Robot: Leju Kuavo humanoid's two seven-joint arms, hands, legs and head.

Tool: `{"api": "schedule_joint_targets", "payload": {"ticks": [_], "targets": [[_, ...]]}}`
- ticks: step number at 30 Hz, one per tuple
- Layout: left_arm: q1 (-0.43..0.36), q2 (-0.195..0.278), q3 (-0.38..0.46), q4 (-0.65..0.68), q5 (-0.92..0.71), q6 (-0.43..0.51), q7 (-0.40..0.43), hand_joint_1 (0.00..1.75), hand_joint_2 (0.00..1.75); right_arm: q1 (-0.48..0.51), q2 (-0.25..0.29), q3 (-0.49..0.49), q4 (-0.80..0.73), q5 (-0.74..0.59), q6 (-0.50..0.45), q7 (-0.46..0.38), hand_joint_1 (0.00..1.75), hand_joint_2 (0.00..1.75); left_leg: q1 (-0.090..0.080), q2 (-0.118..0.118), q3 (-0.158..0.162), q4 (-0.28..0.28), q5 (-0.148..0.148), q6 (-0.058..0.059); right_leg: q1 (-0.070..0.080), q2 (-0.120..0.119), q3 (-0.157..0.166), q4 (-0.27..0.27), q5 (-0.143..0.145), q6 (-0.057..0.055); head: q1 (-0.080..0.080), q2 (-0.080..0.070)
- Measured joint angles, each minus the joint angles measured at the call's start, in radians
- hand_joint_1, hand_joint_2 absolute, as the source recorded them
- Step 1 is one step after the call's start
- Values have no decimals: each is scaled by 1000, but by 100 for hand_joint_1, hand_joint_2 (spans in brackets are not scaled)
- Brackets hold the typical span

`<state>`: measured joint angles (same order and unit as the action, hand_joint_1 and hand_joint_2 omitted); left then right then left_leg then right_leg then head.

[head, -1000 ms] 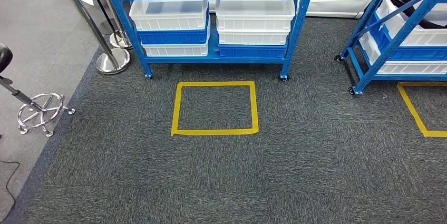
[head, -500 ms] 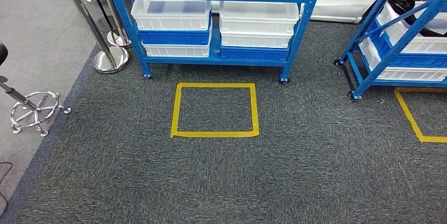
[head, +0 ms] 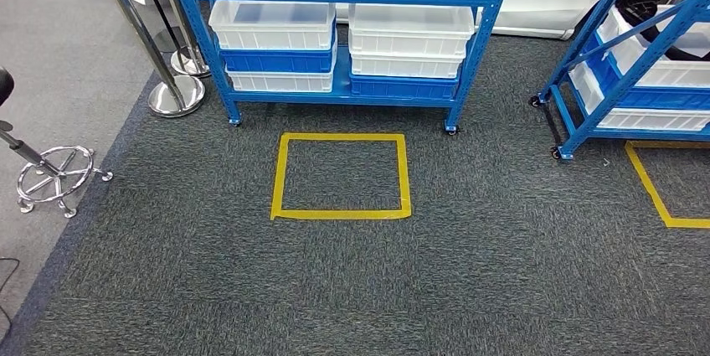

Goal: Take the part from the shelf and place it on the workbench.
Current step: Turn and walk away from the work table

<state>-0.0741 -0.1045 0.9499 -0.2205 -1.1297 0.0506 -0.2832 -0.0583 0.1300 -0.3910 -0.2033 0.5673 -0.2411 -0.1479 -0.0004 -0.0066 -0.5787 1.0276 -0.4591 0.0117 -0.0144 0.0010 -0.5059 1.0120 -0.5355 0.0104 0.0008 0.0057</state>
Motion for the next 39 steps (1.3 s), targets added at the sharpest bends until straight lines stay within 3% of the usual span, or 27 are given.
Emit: {"api": "schedule_joint_targets", "payload": {"ticks": [2, 7, 8, 10, 11, 15, 21, 22, 25, 26, 27, 29, 30, 31, 32, 34, 36, 39], "targets": [[0, 0, 0, 0, 0, 2, 2, 0, 175, 0, 0, -2, 0, 2, -3, 3, 0, 87, 0, 0, 0, 0, 0, 0, 1, 0, 0, 0, 0, 0, 0, 0], [0, 0, 1, 0, -1, 2, -2, 0, 175, 0, 0, -2, 0, 12, -7, -15, 0, 87, 0, 0, 0, 0, 0, 0, 2, 0, 0, 1, 0, 0, 0, 0], [0, 0, 1, 0, -1, 2, -3, 0, 175, 0, 0, -2, 0, 12, -6, -17, 0, 44, 1, 0, 0, 0, 0, 0, 2, 0, 0, 1, 0, 0, 0, 0], [0, 0, 1, 0, -2, 2, -5, 0, 175, 0, 0, -4, 0, 10, -6, -15, 0, 44, 1, 0, 0, 0, 0, 0, 2, 0, 0, 1, 0, 0, 0, 0], [0, 0, 1, 0, -2, 2, -7, 0, 175, 0, 0, -4, 0, 11, -7, -15, 0, 0, 1, 0, 0, 0, 0, 0, 2, 0, 0, 1, 0, 0, 0, 0], [0, 0, 1, 0, -3, 3, -18, 0, 175, 0, 0, -2, 0, 46, -44, -44, 0, 175, 1, 0, 0, 0, 0, 0, 2, 0, 0, 1, 0, 0, 0, 0], [0, -1, 4, 0, -3, 8, -27, 0, 175, 1, 1, 11, 0, 91, -165, -44, 0, 175, -5, 0, -1, 5, -4, 8, -5, 0, 1, -3, 1, 9, 0, 0], [0, -1, 6, 0, -3, 9, -29, 0, 175, 1, 1, 12, 0, 91, -179, -48, 0, 131, -6, 0, -1, 5, -4, 10, -7, 0, 1, -3, 1, 11, 0, 0], [0, -2, 8, 0, -2, 11, -31, 0, 44, 0, 2, 12, 0, 80, -179, -68, 0, 0, -3, 1, 6, -11, 2, 22, -7, 0, 4, -1, -3, 20, 0, 0], [0, -3, 9, 0, -3, 10, -31, 0, 0, -1, 3, 12, 0, 77, -175, -68, 0, 0, 0, 2, 11, -20, 6, 28, -6, 0, -4, 20, -17, 21, 0, 0], [0, -4, 9, 0, -3, 10, -31, 0, 0, -1, 3, 11, 0, 74, -171, -66, 0, 0, 3, 3, 15, -29, 10, 33, -5, 0, -22, 60, -41, 21, 0, 0], [0, -5, 9, 0, -4, 11, -29, 0, 0, 0, 3, 8, 0, 70, -167, -61, 0, 0, 2, 5, 17, -32, 10, 37, -6, 0, -88, 187, -102, 19, 0, 0], [0, -5, 9, 0, -4, 11, -28, 0, 0, 1, 3, 6, 1, 66, -163, -61, 0, 0, 2, 5, 17, -31, 9, 38, -7, 0, -120, 242, -119, 20, 0, 0], [1, -5, 10, 0, -5, 12, -27, 0, 0, 3, 4, 4, 1, 62, -158, -63, 0, 44, 1, 5, 17, -30, 8, 37, -8, 0, -140, 272, -119, 20, 0, 0], [1, -5, 10, 0, -5, 14, -27, 0, 0, 4, 4, 1, 1, 57, -154, -67, 0, 87, 2, 4, 18, -29, 7, 35, -10, -1, -142, 263, -98, 21, 0, 0], [1, -6, 12, 0, -4, 15, -27, 0, 0, 5, 4, -6, 1, 52, -152, -75, 0, 175, 4, 2, 20, -19, 0, 25, -12, -1, -97, 147, -23, 20, 0, 0], [1, -6, 15, 0, -4, 16, -29, 0, 0, 4, 4, -11, 1, 58, -163, -82, 0, 175, 2, 1, 17, -5, -9, 12, -10, 1, -56, 47, 21, 15, 0, 0], [1, -6, 19, 0, -3, 18, -32, 0, 0, 5, 6, -12, 1, 70, -201, -104, 0, 175, 1, 0, 14, -1, -12, -6, -6, 4, -54, 33, 24, -1, 0, 0]]}}
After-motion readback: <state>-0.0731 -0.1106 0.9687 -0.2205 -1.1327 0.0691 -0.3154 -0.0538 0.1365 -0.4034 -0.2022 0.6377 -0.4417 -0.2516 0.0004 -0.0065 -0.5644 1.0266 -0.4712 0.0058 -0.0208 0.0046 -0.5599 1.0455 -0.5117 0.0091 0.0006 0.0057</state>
